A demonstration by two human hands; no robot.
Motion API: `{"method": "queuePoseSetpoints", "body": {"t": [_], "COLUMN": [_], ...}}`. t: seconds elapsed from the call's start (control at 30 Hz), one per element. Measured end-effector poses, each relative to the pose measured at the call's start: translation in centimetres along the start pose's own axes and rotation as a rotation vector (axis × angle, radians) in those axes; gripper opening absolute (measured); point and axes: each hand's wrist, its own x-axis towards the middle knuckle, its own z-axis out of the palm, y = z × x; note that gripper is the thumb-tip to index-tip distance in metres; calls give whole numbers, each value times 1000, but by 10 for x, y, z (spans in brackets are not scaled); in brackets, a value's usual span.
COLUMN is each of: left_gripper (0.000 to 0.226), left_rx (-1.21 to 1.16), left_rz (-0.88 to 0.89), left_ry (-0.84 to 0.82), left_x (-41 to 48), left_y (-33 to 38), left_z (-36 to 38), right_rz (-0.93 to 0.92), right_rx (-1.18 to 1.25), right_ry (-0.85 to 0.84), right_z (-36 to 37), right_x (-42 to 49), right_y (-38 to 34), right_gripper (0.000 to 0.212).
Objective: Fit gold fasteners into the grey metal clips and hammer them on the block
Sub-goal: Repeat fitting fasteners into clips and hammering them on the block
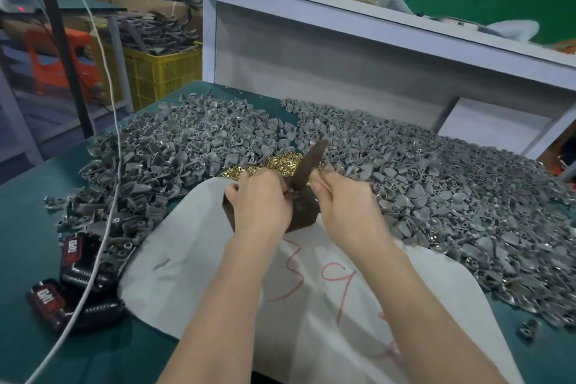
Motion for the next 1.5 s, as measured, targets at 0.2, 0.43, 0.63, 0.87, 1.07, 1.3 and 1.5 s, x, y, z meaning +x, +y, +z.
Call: {"method": "queuePoseSetpoints", "body": {"t": [0.2,0.43,0.63,0.87,1.07,1.3,1.5], "left_gripper": [15,17,15,17,14,15,29], "left_rx": [-17,4,0,-28,-17,-122,-336], "left_rz": [-5,-3,-3,-14,-24,32,-13], "left_ry": [8,2,10,12,19,50,87], "left_x": [2,1,0,0,0,-2,-1], "left_y": [-1,-1,0,-1,0,4,5], "left_z": [2,1,0,2,1,0,-4], "right_rz": [15,-2,10,173,360,16,191], "right_rx": [160,74,10,195,150,147,397], "right_ry": [284,216,-54,10,-308,-124,149], "right_z": [-9,-16,-1,-7,27,21,4], "right_x": [3,8,0,24,32,26,52], "right_y": [5,6,6,36,56,33,37], "right_gripper": [32,33,29,32,24,38,19]}}
